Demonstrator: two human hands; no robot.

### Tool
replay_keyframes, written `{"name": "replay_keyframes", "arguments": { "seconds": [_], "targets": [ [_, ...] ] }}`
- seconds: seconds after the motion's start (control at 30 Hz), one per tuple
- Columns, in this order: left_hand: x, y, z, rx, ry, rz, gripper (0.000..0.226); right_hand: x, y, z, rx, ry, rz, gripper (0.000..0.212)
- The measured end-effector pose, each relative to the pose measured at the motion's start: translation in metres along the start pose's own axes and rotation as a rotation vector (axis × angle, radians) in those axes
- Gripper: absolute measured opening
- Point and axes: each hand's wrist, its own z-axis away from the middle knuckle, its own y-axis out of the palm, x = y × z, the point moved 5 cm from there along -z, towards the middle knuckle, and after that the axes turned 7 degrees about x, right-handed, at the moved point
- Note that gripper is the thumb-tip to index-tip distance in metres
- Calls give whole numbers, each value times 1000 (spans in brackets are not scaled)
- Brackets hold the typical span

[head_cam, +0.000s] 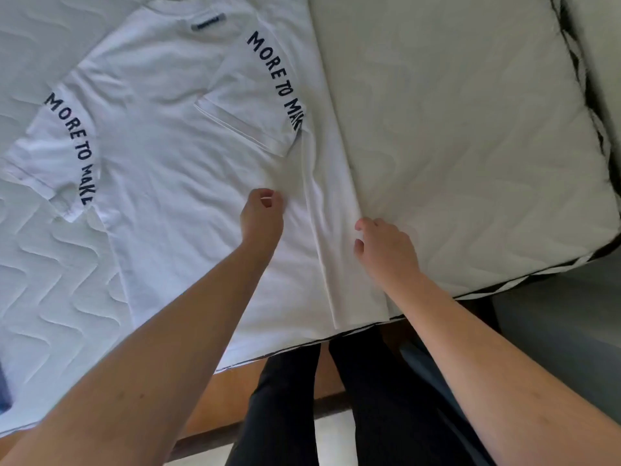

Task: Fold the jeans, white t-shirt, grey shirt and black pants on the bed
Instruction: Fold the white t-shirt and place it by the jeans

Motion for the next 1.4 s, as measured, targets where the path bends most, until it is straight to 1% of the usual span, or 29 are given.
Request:
{"name": "replay_keyframes", "arguments": {
  "seconds": [0.07, 0.13, 0.2, 0.27, 0.3, 0.33, 0.4, 0.43, 0.47, 0.5, 0.57, 0.63, 0.77, 0.83, 0.9, 0.97, 1.0, 1.07, 1.13, 1.17, 1.23, 1.27, 1.3, 1.37, 1.4],
  "targets": [
    [-14, -16, -22, -87, 13, 43, 18, 16, -9, -18, -43, -45, -29, 38],
    [-30, -27, -42, -128, 49, 58, 28, 32, -16, -33, -77, -107, -56, 45],
    [-41, -27, -64, -98, -21, 170, 43, 45, -21, -46, -90, -161, -162, 51],
    [-51, -23, -82, -32, -140, 301, 53, 55, -22, -58, -80, -163, -369, 55],
    [-57, -21, -88, -2, -188, 367, 54, 58, -22, -64, -62, -140, -484, 57],
    [-62, -21, -93, 23, -232, 439, 48, 60, -21, -70, -35, -104, -588, 60],
    [-69, -19, -98, 60, -339, 582, 24, 63, -18, -82, 7, -14, -729, 63],
    [-70, -18, -101, 64, -373, 596, 19, 63, -18, -87, 9, 24, -763, 61],
    [-71, -19, -104, 74, -384, 559, 19, 62, -19, -92, 4, 51, -782, 56],
    [-73, -22, -107, 77, -358, 499, 17, 62, -20, -97, -2, 65, -800, 50],
    [-81, -34, -113, 46, -206, 430, 9, 62, -22, -106, 8, 68, -846, 39],
    [-85, -47, -116, 34, -62, 409, 15, 65, -25, -112, 17, 58, -879, 38],
    [-82, -65, -125, -29, 66, 323, 17, 69, -39, -130, -17, 37, -865, 38],
    [-78, -67, -130, -83, 37, 310, 16, 70, -43, -140, -16, 41, -811, 39],
    [-71, -65, -135, -74, -68, 319, 20, 69, -45, -147, -7, 25, -741, 40],
    [-65, -58, -136, 36, -186, 353, 29, 69, -45, -152, 20, -20, -670, 41],
    [-65, -52, -135, 111, -214, 414, 32, 68, -45, -155, 41, -30, -657, 40],
    [-69, -41, -130, 259, -176, 561, 37, 64, -46, -160, 82, -14, -725, 34],
    [-76, -37, -129, 310, -99, 584, 42, 61, -48, -162, 88, 7, -866, 30],
    [-78, -39, -131, 288, -77, 584, 38, 60, -49, -161, 68, 13, -915, 32],
    [-85, -48, -138, 208, -51, 587, 21, 57, -53, -161, 15, 6, -933, 37],
    [-88, -54, -143, 164, -28, 537, 12, 57, -55, -161, -4, 1, -918, 36],
    [-92, -59, -148, 122, -1, 440, 8, 57, -56, -162, -14, 0, -905, 34],
    [-97, -63, -156, 56, 9, 241, 20, 58, -56, -164, -12, 1, -904, 30],
    [-98, -62, -158, 30, -28, 194, 25, 59, -55, -166, -9, 3, -901, 29]
  ]
}}
